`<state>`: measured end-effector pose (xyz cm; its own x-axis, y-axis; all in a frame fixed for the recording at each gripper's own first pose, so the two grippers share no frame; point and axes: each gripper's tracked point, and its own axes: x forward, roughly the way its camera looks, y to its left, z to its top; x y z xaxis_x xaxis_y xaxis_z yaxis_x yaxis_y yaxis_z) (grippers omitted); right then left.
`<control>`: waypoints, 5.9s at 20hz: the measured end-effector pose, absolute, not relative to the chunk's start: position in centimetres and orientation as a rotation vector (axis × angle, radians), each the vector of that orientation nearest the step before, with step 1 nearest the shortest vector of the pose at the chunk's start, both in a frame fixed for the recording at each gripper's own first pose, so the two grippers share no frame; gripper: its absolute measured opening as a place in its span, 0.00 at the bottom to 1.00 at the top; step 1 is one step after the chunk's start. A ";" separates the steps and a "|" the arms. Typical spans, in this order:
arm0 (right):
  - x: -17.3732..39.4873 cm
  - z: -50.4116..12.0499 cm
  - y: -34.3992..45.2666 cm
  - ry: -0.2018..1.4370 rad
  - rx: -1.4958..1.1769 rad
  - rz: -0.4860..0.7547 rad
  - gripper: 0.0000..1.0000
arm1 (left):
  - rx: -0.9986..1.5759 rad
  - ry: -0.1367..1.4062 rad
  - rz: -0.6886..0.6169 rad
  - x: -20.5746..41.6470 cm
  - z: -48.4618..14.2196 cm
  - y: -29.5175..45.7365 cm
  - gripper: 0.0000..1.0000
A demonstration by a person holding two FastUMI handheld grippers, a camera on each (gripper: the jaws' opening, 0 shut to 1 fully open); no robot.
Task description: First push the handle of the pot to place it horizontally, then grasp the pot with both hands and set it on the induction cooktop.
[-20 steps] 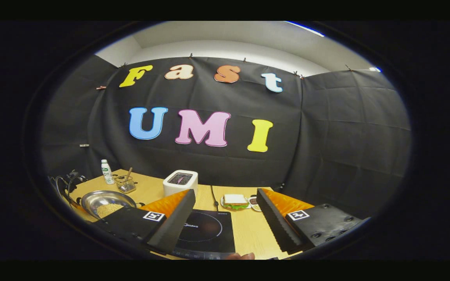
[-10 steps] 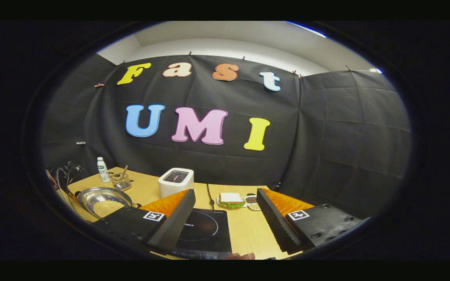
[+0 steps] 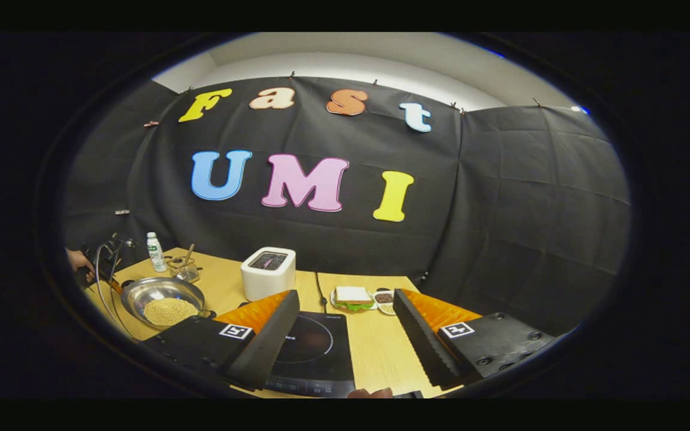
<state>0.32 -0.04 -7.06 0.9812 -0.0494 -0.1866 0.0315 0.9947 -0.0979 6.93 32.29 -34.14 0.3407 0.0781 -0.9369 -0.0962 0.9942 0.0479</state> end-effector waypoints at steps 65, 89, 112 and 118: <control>9.1 -34.0 29.5 1.038 0.130 0.261 0.48 | -0.115 0.981 0.036 11.2 -32.1 31.9 0.59; 6.9 -26.0 8.4 1.038 0.124 0.195 0.48 | -0.076 0.969 -0.081 8.6 -23.6 11.3 0.59; 9.7 -29.9 -4.9 1.029 0.156 0.082 0.48 | -0.033 0.980 -0.179 14.3 -26.6 -2.6 0.59; 10.2 -30.2 -4.3 1.021 0.141 0.090 0.48 | -0.049 0.981 -0.169 14.7 -27.1 -2.0 0.59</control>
